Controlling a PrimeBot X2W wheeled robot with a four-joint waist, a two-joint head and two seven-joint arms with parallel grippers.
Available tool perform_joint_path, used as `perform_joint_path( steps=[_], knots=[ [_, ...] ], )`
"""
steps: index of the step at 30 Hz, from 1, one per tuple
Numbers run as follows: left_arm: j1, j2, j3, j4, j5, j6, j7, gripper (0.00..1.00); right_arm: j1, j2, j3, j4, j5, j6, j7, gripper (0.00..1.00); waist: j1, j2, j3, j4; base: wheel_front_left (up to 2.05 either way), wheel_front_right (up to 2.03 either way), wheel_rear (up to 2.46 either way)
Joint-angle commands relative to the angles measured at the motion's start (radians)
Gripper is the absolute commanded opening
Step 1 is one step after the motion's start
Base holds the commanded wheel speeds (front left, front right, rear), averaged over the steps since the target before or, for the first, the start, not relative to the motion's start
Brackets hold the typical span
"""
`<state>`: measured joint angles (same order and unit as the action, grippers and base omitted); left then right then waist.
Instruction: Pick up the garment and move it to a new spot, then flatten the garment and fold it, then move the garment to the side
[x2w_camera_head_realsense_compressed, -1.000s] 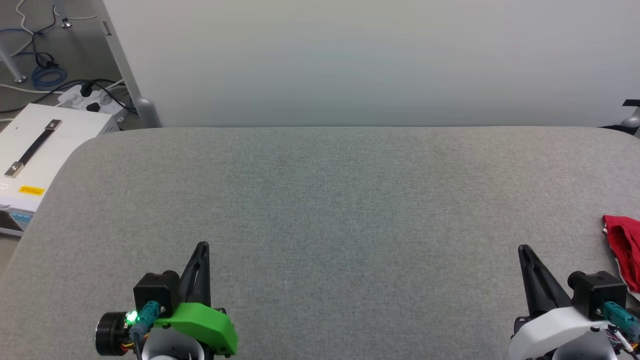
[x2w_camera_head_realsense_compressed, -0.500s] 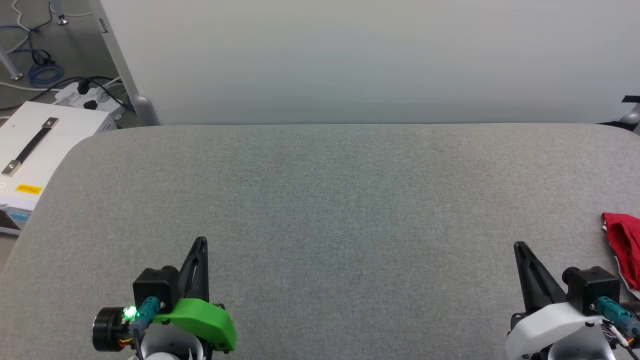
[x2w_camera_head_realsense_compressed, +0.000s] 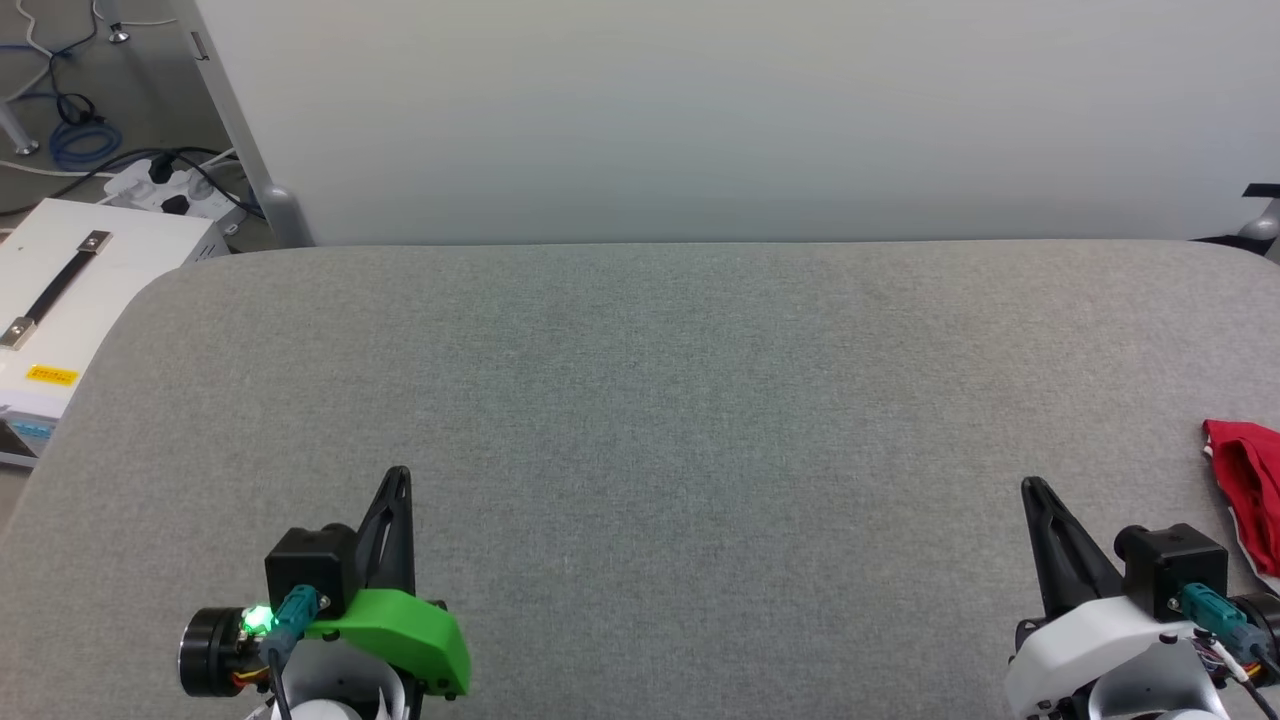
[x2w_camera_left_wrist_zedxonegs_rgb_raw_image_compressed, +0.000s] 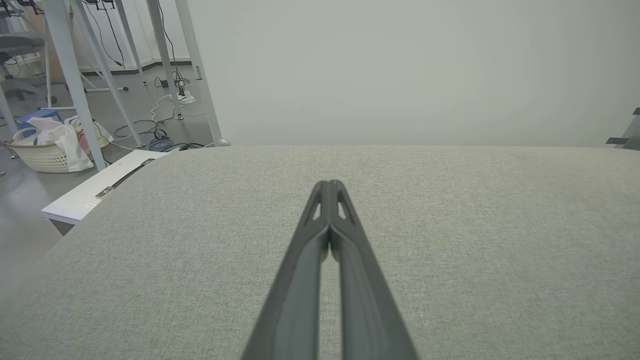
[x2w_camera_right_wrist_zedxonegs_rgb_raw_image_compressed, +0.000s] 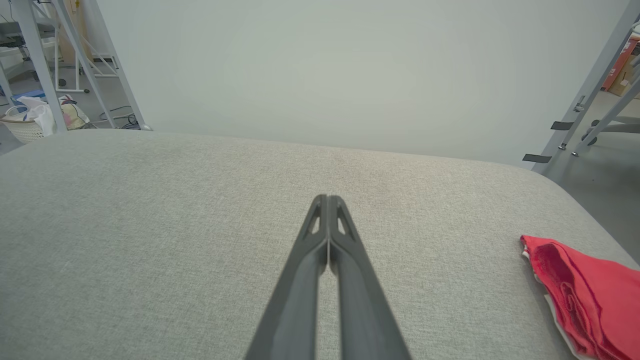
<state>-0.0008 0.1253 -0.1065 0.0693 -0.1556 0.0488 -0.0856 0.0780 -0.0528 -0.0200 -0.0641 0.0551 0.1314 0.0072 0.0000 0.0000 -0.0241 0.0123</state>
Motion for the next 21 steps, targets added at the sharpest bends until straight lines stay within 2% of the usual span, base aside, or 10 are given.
perform_joint_path(
  steps=[1, 21],
  knots=[
    [0.001, -0.009, 0.011, -0.008, 0.018, -0.006, 0.007, 0.0, -0.019, 0.001, 0.004, 0.007, -0.009, -0.001, -0.005, 0.0, 0.0, 0.0, 0.001, 0.0, 0.0, 0.0, 0.0],
    [0.001, -0.041, 0.058, -0.038, 0.086, -0.027, 0.046, 0.0, -0.048, 0.002, 0.012, 0.035, -0.032, -0.001, -0.006, 0.0, 0.0, 0.0, 0.012, -0.006, 0.0, 0.0, 0.0]
  ],
)
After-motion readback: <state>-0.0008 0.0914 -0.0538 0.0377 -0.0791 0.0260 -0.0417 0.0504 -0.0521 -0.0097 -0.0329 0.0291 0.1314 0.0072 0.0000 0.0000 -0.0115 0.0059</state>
